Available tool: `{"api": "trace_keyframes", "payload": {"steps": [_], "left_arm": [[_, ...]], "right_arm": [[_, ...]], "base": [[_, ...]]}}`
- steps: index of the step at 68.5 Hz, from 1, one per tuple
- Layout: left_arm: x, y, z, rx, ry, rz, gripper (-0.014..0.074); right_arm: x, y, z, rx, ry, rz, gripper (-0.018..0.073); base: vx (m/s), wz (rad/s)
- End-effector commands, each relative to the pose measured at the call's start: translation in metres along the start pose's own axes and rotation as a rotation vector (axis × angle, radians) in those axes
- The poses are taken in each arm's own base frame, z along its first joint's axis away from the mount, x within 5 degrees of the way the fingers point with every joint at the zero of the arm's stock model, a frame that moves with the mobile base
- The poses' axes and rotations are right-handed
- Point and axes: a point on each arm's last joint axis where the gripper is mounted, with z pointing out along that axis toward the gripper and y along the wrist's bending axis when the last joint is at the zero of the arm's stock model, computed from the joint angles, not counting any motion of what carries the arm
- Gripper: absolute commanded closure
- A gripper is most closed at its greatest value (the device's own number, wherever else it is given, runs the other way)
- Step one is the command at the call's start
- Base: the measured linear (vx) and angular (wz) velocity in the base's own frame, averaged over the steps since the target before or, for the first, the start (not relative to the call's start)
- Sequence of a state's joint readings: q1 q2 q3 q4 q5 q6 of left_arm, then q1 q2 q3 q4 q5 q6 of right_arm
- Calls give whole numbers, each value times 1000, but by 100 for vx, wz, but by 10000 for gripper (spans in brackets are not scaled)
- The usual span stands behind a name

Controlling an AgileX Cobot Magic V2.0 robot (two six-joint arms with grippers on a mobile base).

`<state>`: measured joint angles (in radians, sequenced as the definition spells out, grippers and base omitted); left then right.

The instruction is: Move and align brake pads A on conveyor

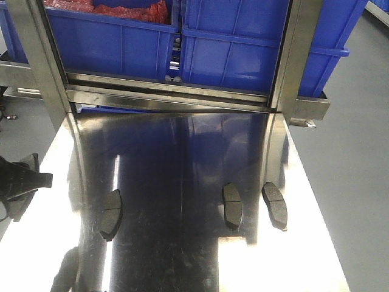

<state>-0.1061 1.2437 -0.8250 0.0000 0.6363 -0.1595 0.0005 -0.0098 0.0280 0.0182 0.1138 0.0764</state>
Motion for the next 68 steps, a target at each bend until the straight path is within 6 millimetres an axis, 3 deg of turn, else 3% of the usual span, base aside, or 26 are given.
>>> {"api": "trace_keyframes", "payload": {"steps": [1,68], "left_arm": [[-11,-3,-22,25,-128,-6,520],[-10,-3,-25,26,-134,-6,520]], "right_arm": [[-1,0,0,-4,-70,-14,561],[-1,0,0,-4,-70,-14,561]], "base": [[0,0],[0,0]]}}
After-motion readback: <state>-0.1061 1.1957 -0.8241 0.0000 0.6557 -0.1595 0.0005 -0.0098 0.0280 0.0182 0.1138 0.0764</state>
